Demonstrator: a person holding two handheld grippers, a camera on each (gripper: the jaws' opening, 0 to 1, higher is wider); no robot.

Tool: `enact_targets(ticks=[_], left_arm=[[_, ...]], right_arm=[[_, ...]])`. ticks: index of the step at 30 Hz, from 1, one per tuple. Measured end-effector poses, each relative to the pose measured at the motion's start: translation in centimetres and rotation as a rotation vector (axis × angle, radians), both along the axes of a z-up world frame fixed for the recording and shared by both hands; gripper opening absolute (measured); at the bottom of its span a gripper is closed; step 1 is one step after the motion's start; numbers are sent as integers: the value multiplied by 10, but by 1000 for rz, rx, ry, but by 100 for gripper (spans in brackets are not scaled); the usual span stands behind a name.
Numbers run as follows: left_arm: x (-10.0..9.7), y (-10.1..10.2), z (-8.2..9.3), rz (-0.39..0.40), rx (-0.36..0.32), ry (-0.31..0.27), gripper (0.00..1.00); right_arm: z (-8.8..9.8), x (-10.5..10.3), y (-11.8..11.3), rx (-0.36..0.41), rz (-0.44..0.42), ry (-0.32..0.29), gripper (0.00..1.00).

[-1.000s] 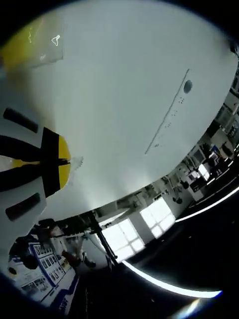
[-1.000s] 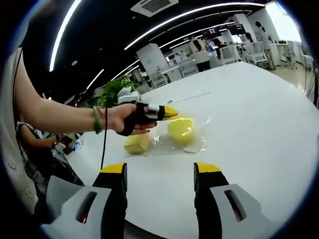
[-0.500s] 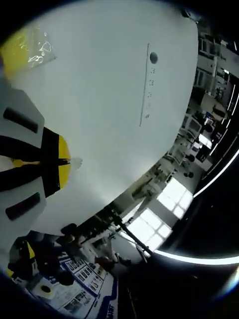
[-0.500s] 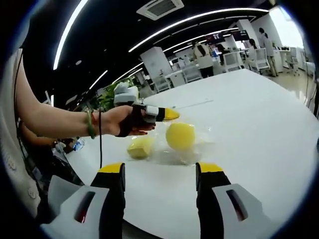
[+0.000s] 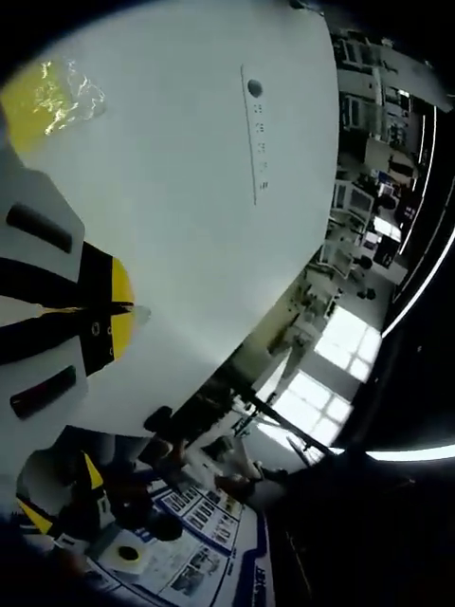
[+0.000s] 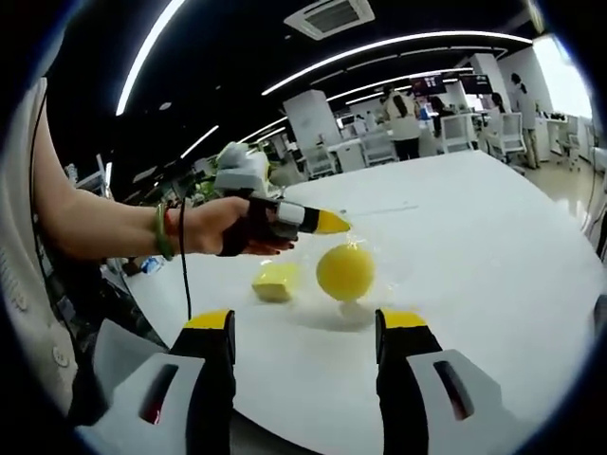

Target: Compare the silicone blocks by pressing each to a similar depth, holding the contact briefly, and releasing to observe deformation and rebound differences across the visible hardness samples.

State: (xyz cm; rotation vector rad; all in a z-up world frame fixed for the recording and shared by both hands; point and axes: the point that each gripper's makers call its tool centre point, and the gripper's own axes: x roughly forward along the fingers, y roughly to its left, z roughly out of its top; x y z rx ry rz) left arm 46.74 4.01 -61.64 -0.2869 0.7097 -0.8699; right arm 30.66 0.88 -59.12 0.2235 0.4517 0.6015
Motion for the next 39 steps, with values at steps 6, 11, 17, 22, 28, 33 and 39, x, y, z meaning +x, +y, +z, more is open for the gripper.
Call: enact_targets(ticks=[6,11,17,22,28,33,39], left_arm=[[-16,8,9,-11,13,-17,0],[-29,16,22,-28,28,-57,0],[-44,27,38,-41,30,-94,0],[-55,40,57,-46,20,-130,0],[-66,57,85,-58,32,-199,0],[-72,73,105,-49,22,-233,0],[-74,88,114,-44,46,-254,0]], right_arm=[[9,-10,3,-32,21,-20,55],[16,-16,5,-48,27,-37,55],[22,-23,11,-69,43,-55,55],[27,-25,15,-82,56,-67,55],[35,-26,23,-106,91,-87,55],[41,-24,28,-121,123,-102,56],[47,-21,35,-145,175,-111,56]])
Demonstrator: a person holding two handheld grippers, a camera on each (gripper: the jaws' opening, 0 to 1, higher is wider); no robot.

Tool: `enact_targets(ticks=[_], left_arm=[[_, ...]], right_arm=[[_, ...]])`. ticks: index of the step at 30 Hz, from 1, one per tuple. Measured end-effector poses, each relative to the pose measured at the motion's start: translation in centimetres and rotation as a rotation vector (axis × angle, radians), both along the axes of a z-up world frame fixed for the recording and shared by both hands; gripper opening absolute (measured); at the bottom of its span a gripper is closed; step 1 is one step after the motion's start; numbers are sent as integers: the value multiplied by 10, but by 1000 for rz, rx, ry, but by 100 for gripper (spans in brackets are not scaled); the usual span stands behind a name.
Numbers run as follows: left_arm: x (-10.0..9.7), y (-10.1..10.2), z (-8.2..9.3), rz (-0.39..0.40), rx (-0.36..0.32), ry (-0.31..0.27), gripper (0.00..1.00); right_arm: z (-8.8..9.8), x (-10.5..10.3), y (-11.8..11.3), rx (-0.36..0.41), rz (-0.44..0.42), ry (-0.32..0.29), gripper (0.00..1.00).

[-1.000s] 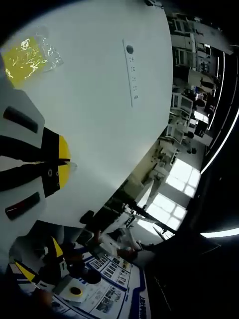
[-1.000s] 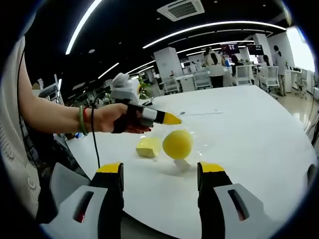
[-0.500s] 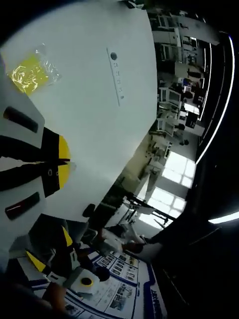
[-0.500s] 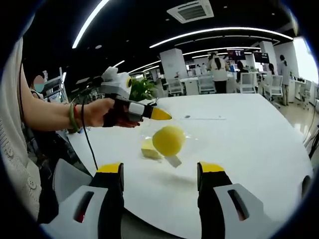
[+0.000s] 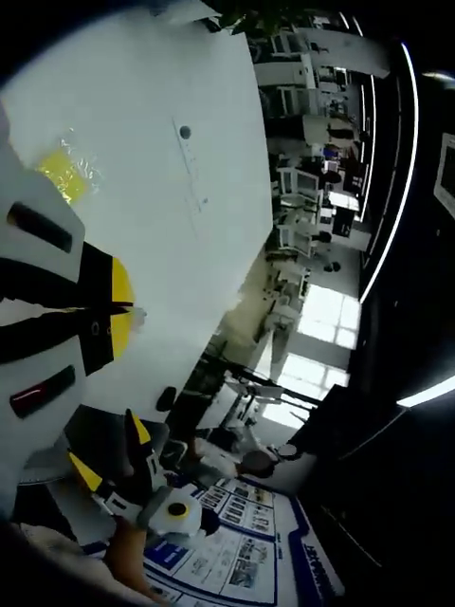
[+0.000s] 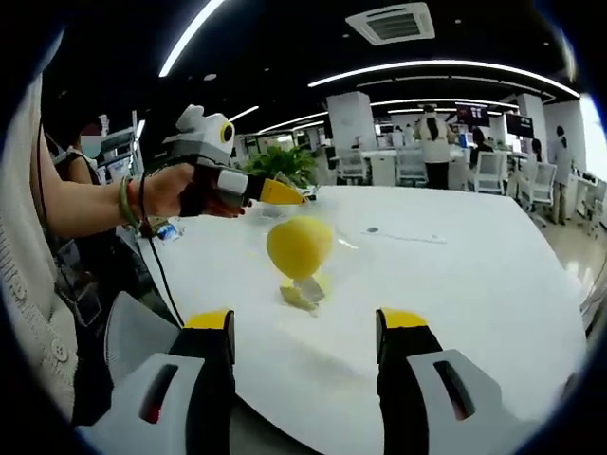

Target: Compare the silicone blocks by pressing each to a similar depth, holding the contact briefly, and releasing to observe deformation and rebound differences across the visible hardness samples.

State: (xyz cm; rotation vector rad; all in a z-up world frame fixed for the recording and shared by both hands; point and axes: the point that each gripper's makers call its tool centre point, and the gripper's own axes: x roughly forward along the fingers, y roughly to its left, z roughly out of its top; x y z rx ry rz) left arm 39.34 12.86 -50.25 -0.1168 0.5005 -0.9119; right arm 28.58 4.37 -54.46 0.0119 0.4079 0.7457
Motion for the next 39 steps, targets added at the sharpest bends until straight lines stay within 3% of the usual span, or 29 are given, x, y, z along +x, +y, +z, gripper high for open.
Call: enact_targets(ticks=[17,29,39], left_arm=[[-7,29,17,10,46,-29,0],[-14,28,29,-18,53,-44,0],[-23,18,40,-66,47,-48,0]], right_arm=[[5,19,11,-78,119,-16,58],[19,35,17,-151,233,-41,64],[41,52,32,-197,367,-62,69]])
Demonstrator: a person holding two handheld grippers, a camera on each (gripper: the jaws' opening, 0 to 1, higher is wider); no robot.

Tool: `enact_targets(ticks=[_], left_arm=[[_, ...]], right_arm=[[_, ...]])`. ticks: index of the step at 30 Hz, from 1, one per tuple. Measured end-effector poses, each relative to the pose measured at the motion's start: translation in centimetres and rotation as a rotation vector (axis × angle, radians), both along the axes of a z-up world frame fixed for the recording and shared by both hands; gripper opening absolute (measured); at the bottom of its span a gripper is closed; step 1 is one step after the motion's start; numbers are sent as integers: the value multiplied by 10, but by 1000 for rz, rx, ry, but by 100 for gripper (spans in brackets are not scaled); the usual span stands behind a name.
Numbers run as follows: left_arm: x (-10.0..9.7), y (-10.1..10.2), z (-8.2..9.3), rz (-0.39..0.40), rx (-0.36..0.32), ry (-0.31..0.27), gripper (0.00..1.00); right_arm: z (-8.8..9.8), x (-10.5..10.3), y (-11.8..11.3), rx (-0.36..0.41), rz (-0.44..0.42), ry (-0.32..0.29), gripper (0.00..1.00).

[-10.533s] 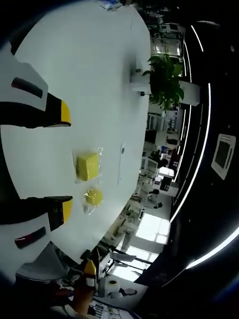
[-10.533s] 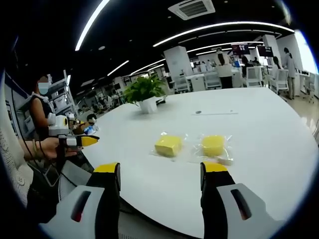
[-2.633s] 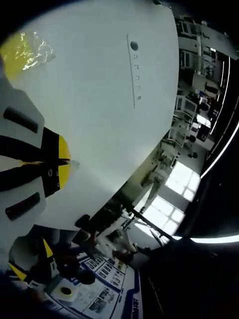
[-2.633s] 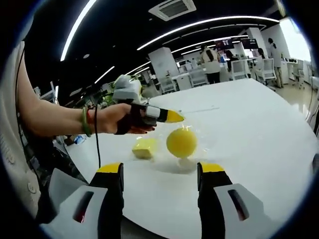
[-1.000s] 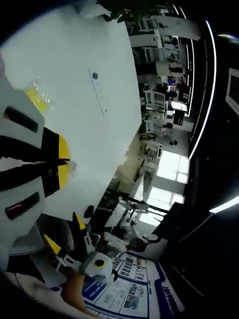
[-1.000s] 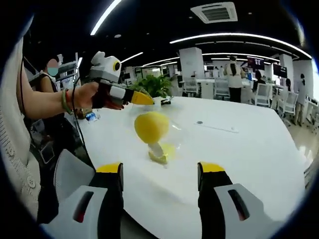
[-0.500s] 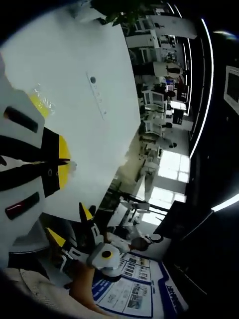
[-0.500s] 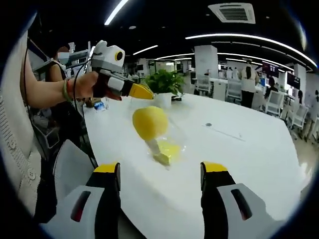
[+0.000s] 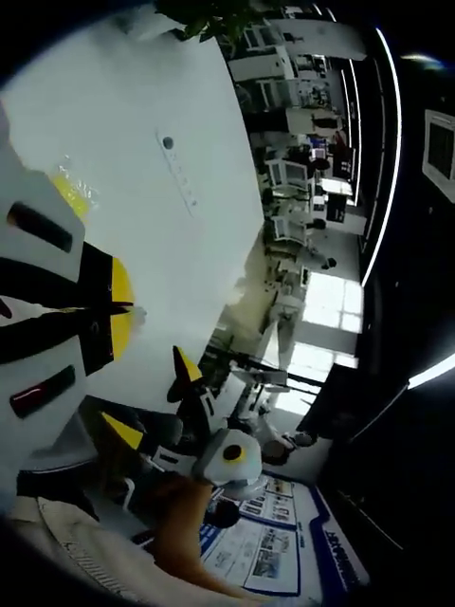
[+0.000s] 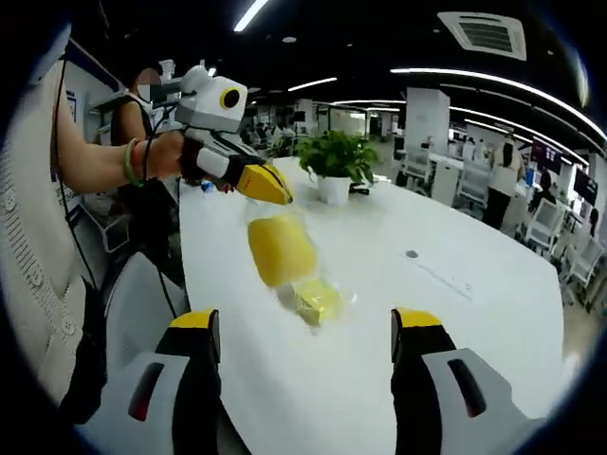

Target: Compare the silicone blocks by pressing each to a similar depth, holding the contact briefly, and releasing to observe deformation and rebound differences across the visible hardness samples.

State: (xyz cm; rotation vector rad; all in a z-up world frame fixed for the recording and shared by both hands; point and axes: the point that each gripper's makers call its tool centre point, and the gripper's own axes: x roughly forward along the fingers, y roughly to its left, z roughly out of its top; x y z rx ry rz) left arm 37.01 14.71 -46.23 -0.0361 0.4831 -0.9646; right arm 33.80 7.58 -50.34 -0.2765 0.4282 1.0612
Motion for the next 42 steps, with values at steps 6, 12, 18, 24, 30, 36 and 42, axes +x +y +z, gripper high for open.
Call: enact_targets(ticks=[6,12,18,24,30,36,42], left_arm=[[-5,-6,1,-26,3,5,0],[-9,-8,5,-44,6,-3,0],[-10,-10,5,-56,3,-5,0],[-9,-11,7,-62,3,-14,0],[-8,-14,8,-78,4,-14,0],[-11,-20,11,-103,-3,-17,0],[-12,-23,12,-118,0,-22,0]], right_arm=[[-1,4,15,-92,135,0,67],[2,13,29,-119,186,-11,68],[0,16,46,-141,244,-10,67],[-6,16,64,-147,297,-4,66],[-8,16,80,-132,331,-2,64],[-17,15,87,-162,368,14,60],[-22,17,92,-172,378,28,59]])
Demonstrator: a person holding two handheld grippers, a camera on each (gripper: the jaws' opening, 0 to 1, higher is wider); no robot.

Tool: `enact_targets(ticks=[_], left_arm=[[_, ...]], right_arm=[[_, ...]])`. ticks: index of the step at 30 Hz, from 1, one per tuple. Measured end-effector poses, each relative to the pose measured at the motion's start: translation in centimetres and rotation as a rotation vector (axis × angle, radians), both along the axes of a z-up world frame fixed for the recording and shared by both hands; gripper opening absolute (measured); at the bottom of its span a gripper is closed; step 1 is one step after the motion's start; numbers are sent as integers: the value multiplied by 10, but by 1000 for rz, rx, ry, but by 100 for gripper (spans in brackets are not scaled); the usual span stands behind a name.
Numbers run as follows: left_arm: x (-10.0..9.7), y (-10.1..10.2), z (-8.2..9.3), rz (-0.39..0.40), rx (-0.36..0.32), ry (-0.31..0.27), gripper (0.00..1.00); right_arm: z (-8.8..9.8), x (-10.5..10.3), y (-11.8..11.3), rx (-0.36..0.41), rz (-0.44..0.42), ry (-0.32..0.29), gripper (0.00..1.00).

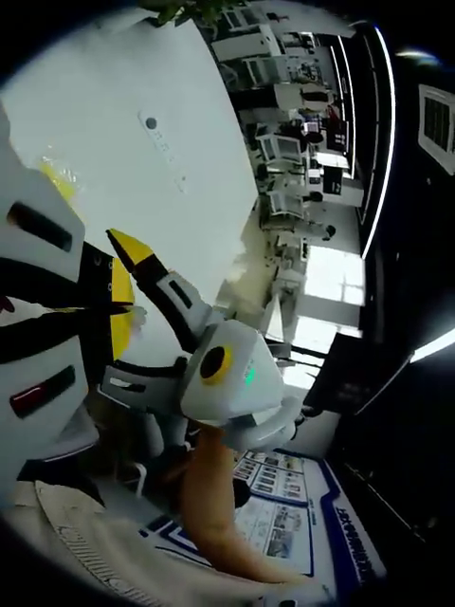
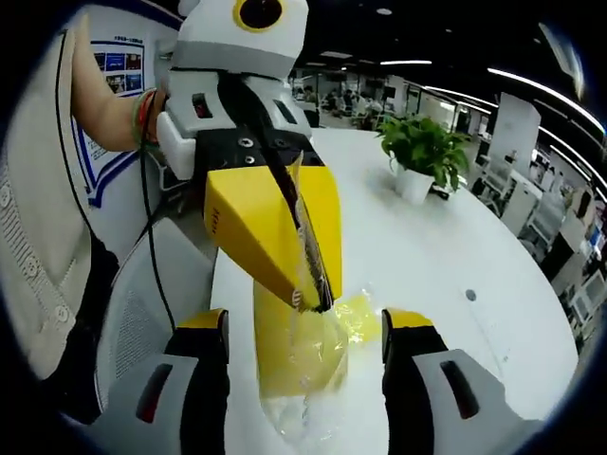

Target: Compare the silicone blocks by pressing each to a similar depth, holding the contact briefly, and releasing to observe deformation and rebound differences across the visible hardness samples.

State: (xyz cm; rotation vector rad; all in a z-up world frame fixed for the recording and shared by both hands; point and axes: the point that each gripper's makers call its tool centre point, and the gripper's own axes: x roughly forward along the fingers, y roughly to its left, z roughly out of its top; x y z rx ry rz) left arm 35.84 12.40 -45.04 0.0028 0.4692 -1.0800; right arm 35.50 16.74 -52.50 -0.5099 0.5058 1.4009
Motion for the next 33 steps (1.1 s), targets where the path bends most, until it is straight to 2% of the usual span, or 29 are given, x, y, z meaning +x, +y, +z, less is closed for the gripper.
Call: enact_targets(ticks=[9,13,27,33], left_arm=[[-1,-4,6,-15,-6,-12,0],[-4,-6,9,-28,-11,-20,0],[-11,-5,10,-45,-8,-35,0],[-17,-8,11,-61,-13,-42,0]], right_arm=[[-11,-2,1,-44,19,37,45],[-10,-5,2,-35,27,47,35],[-11,-11,1,-46,0,28,24],[-12,-19,-2,-64,-10,66,18]])
